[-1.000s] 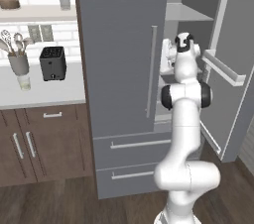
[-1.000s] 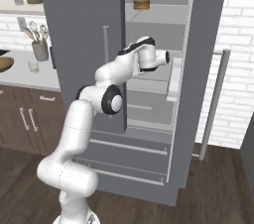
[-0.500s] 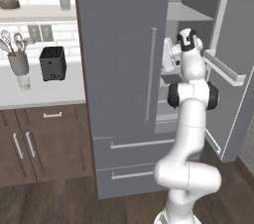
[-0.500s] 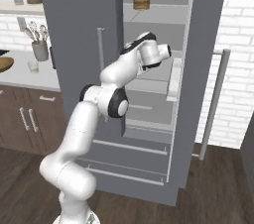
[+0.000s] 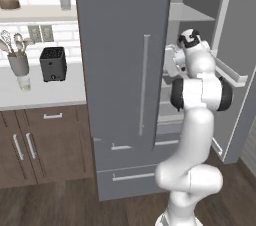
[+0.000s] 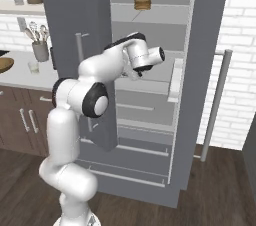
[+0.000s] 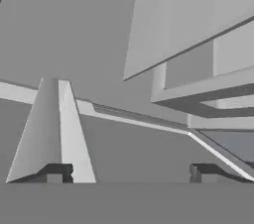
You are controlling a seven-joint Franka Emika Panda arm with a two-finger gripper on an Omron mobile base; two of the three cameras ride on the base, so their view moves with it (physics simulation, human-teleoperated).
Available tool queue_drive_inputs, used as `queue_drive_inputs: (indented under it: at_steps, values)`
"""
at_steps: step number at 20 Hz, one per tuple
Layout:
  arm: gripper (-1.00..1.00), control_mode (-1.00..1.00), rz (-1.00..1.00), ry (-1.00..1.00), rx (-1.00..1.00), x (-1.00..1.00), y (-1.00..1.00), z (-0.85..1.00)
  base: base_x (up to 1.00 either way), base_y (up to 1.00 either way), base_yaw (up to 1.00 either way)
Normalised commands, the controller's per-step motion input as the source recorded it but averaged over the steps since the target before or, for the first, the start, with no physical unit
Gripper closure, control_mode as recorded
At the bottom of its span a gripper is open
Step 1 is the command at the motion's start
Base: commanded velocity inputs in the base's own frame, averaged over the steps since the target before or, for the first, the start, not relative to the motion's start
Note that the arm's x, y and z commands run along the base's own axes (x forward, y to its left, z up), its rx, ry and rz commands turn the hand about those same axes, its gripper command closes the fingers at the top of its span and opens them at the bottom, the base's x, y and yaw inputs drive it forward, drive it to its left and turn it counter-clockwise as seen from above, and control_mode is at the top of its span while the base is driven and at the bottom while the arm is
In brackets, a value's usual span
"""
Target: Grab a lemon wedge from the fridge and one ice cube from the ice bowl, and put them in the glass of lemonade.
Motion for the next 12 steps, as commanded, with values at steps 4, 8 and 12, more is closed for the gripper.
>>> queue_drive_inputs:
  at_steps: [4,8,12]
  values:
    - [-1.0,-1.0,0.02,-0.38,-0.18,-1.0,1.0,0.0,0.0,0.0,0.0]
    - [-1.0,-1.0,0.09,-0.21,-0.04,-1.0,1.0,0.0,0.0,0.0,0.0]
    - [-1.0,-1.0,0.13,-0.05,0.0,-0.98,1.0,-0.01,0.0,0.0,0.0]
